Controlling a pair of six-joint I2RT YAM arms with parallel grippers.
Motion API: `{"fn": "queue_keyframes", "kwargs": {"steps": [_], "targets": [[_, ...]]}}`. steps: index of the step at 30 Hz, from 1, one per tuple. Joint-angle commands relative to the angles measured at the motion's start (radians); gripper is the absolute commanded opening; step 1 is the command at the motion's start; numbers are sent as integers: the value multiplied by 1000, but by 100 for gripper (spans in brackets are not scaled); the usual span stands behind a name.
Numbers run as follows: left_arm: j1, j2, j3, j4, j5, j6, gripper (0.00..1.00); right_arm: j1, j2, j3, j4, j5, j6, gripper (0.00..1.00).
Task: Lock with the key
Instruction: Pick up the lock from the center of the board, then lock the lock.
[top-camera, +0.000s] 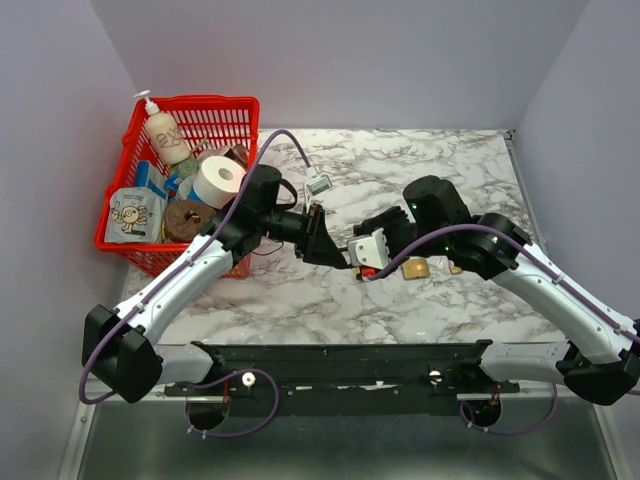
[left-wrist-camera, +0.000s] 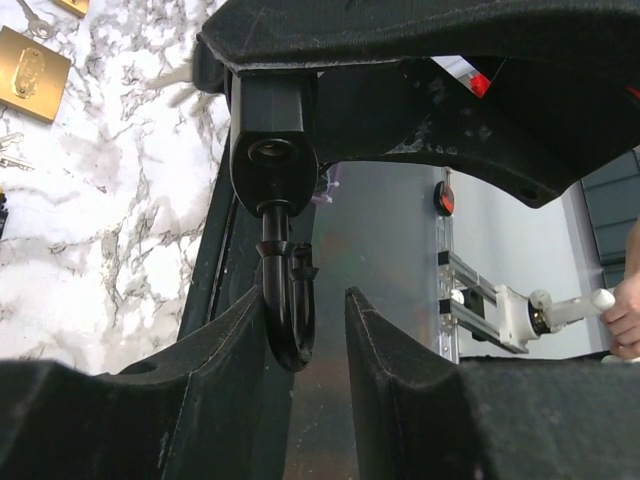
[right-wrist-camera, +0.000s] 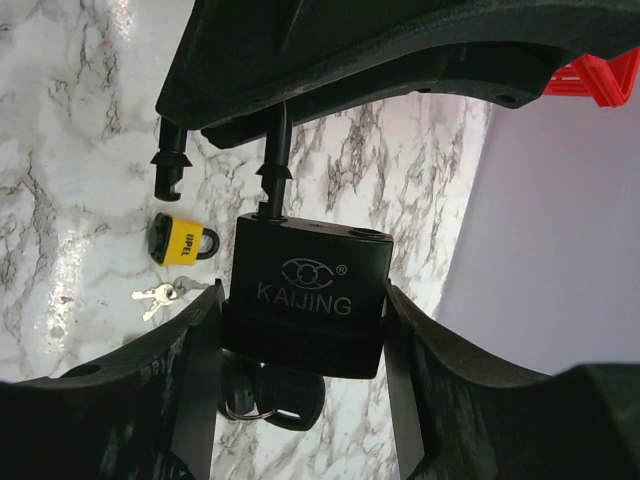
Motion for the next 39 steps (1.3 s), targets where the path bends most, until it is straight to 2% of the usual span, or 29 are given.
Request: {"fn": "queue_keyframes", "kwargs": {"steps": [1, 5, 13, 19, 24, 28, 30, 31, 32, 34, 39], "targets": [[-8, 10, -12, 12, 29, -4, 45, 9, -33, 8, 93, 17, -18, 1], [-10, 11, -12, -8, 24, 14, 45, 12, -36, 8, 89, 13, -21, 1], [-13, 14, -23, -16, 41, 28, 38, 15, -39, 6, 89, 6, -28, 1], [-16, 19, -23, -10, 49, 31, 22, 22, -44, 9, 86, -9, -31, 1], [-16, 4, -27, 1, 41, 29, 0, 24, -48, 6, 77, -25, -40, 1], [-16, -16, -30, 6, 27, 43, 0, 27, -35, 27, 44, -42, -2, 1], [-14, -39, -35, 29, 24, 46, 0, 25, -15, 66, -10, -52, 52, 30], [-13, -49, -38, 38, 24, 46, 0, 27, 1, 78, -25, -59, 69, 49], [-10, -56, -38, 41, 27, 49, 0, 24, 2, 86, -33, -59, 107, 77], [-1, -72, -35, 44, 33, 55, 0, 24, 1, 81, -35, -63, 138, 100], [21, -104, -12, -7, 36, 103, 0, -22, 21, 127, -82, -135, 281, 100]]}}
